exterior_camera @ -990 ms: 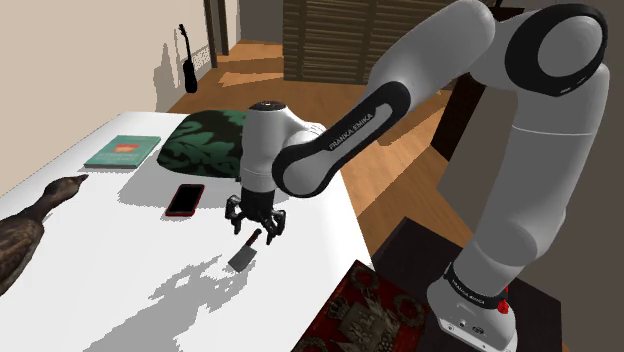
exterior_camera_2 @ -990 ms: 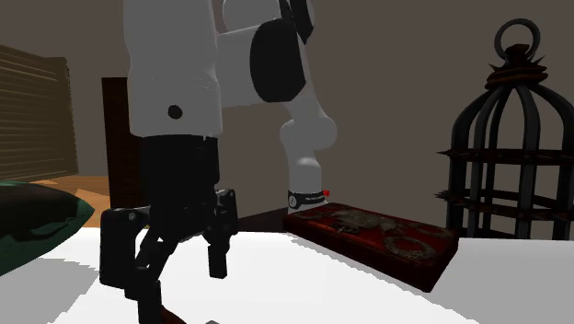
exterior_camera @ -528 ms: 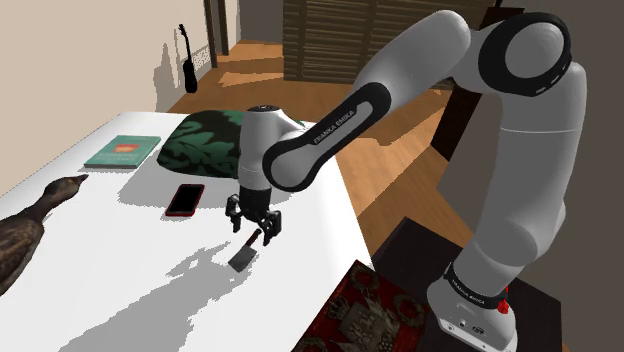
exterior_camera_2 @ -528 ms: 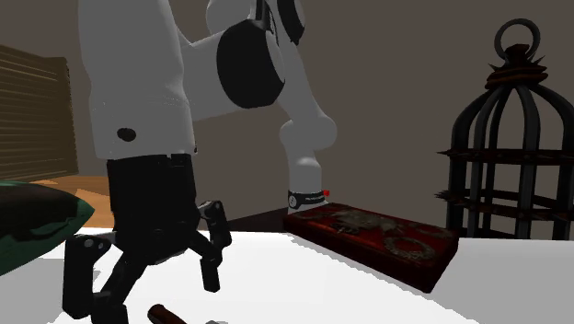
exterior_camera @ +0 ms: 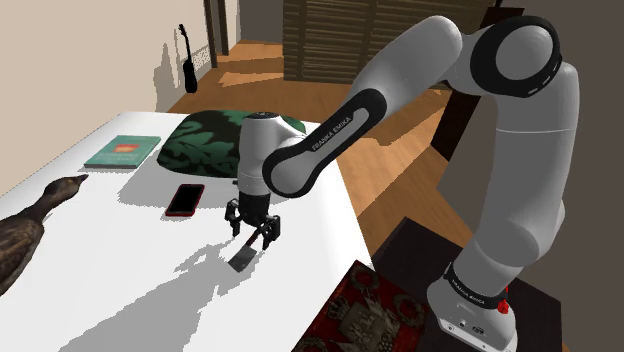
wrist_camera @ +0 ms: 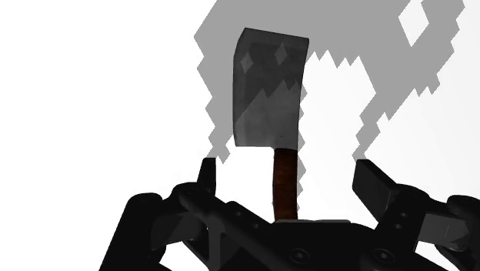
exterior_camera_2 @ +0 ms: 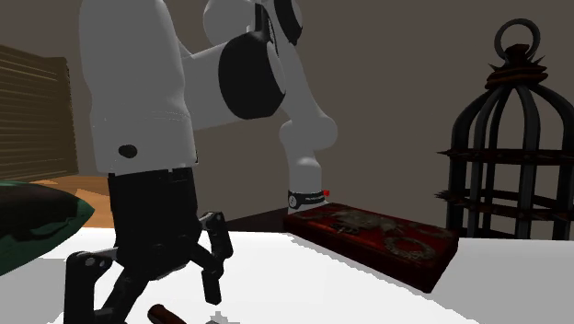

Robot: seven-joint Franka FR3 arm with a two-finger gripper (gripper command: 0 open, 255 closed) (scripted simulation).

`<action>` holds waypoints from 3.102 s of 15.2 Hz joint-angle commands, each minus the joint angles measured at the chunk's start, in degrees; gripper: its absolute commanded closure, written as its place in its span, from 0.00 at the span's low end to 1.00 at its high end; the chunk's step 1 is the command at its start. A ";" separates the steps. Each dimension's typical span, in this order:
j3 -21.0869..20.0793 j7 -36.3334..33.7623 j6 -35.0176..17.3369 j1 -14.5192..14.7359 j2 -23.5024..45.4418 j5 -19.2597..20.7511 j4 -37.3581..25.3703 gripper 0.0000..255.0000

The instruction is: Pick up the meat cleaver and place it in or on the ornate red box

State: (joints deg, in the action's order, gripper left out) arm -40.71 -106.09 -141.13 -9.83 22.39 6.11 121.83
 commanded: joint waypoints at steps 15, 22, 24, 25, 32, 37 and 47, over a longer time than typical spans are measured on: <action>-1.47 0.96 2.51 -1.24 -2.41 -1.98 -0.45 1.00; -3.54 2.63 7.12 -3.09 -6.49 -5.38 -1.74 1.00; -4.01 3.07 8.48 -3.55 -7.61 -6.30 -2.23 1.00; -4.22 3.29 9.17 -3.76 -8.15 -6.75 -2.49 1.00; -5.36 4.61 14.11 -5.02 -11.72 -9.63 -4.70 1.00; -7.49 8.19 13.70 -6.70 -20.40 -17.39 2.12 1.00; -4.29 17.06 17.35 2.70 -47.36 -39.95 21.55 1.00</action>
State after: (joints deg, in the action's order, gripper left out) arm -45.57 -89.66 -124.01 -8.50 -22.58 -31.94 141.29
